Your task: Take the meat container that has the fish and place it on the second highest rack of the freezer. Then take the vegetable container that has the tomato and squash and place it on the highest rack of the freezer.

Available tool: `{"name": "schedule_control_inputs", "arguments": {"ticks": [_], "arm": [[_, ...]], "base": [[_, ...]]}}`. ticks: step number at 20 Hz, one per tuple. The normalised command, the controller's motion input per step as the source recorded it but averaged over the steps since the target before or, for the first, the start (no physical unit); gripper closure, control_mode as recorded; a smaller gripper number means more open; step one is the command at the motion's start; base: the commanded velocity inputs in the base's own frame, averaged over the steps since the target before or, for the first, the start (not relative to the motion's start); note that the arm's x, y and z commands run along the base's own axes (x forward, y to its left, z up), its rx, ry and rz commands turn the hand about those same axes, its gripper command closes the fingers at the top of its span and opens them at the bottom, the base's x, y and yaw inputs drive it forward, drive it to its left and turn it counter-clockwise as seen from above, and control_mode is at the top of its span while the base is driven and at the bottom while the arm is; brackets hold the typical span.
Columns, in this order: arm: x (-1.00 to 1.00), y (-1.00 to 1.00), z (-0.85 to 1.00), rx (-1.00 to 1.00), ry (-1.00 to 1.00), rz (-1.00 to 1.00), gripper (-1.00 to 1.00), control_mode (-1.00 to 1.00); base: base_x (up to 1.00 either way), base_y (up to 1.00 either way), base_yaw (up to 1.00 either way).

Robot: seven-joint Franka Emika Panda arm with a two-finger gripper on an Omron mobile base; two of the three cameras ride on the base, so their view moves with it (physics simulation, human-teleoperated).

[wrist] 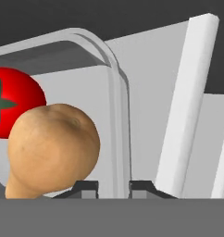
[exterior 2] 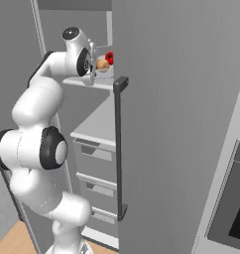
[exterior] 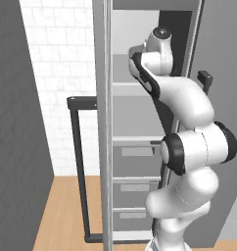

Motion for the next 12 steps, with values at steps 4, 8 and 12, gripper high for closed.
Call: {"name": "schedule_control_inputs", "arguments": {"ticks": [4,8,12], "arm": [[0.89,-0.16,-0.09,0.00,0.03,-0.06,-1.00,-1.00],[0.81,-0.21,-0.22,0.00,0.05,-0.02,-1.00,-1.00],[0.31,-0.03,-0.20,-0.02,-0.03,0.00,-1.00,-1.00]], "base": [[0.00,0.00,0.00],[0.00,0.00,0.00],[0.00,0.00,0.00]]}}
